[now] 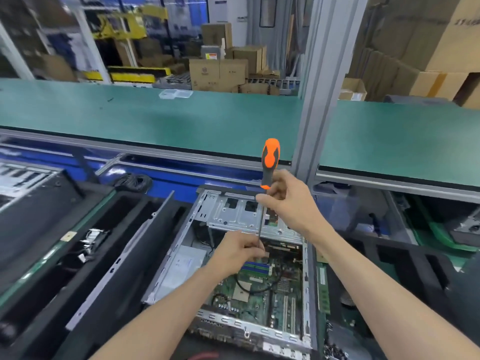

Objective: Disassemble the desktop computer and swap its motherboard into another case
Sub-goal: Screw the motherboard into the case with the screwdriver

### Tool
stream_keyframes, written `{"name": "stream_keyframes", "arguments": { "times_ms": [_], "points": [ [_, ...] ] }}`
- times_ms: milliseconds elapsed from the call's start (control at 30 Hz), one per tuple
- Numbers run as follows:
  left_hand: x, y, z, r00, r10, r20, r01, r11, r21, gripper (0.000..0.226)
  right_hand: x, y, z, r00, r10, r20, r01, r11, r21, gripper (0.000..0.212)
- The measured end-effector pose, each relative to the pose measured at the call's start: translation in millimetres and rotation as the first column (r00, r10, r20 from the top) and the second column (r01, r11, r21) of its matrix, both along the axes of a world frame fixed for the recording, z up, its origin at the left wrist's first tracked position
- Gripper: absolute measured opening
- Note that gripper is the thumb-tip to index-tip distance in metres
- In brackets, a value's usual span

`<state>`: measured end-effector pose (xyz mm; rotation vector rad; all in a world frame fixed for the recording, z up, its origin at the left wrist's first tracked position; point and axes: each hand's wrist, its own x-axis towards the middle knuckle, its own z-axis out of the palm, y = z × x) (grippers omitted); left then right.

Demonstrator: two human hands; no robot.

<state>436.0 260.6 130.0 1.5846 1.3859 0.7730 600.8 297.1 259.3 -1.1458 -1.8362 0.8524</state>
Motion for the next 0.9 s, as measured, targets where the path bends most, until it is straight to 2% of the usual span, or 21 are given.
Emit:
{"name": "stream_keyframes", "arguments": {
  "times_ms": [100,200,267,433,600,700,900],
  "points": [
    [-14.4,-3.5,-9.2,0.988,0.026,-0.154,-0.031,0.999,-0.034,0.007,-6.6,4.3,8.3,0.998,-0.004,-0.068,0.009,0.997,0.073,0.027],
    [-28.5,-6.7,-12.1,0.919,0.051,-0.391,-0.045,0.999,0.025,0.008,-15.5,5.4,10.6,0.999,0.028,-0.035,-0.024,0.991,0.132,0.028],
    [-37.6,-9.5,-9.9,0.873,0.053,-0.485,-0.035,0.998,0.046,0.007,-22.1,5.1,7.8,0.998,0.055,-0.010,-0.053,0.987,0.150,0.030],
    [-63.9,-13.8,-12.5,0.915,0.018,-0.403,-0.011,1.000,0.021,0.009,-44.3,5.5,0.1,0.996,0.090,0.020,-0.092,0.974,0.207,0.034],
    [-81.2,-11.7,-21.5,0.870,-0.038,-0.492,0.073,0.996,0.052,0.014,-68.0,5.9,-9.1,0.984,0.146,0.100,-0.166,0.957,0.239,0.039],
    [-84.0,-9.0,-23.3,0.849,-0.025,-0.527,0.068,0.996,0.062,0.013,-76.7,5.9,-15.1,0.978,0.164,0.131,-0.192,0.949,0.249,0.040],
    [-86.6,-13.7,-19.8,0.927,0.016,-0.376,-0.015,1.000,0.005,0.012,-86.1,7.2,-15.7,0.962,0.220,0.160,-0.255,0.933,0.255,0.040]
  ]
}}
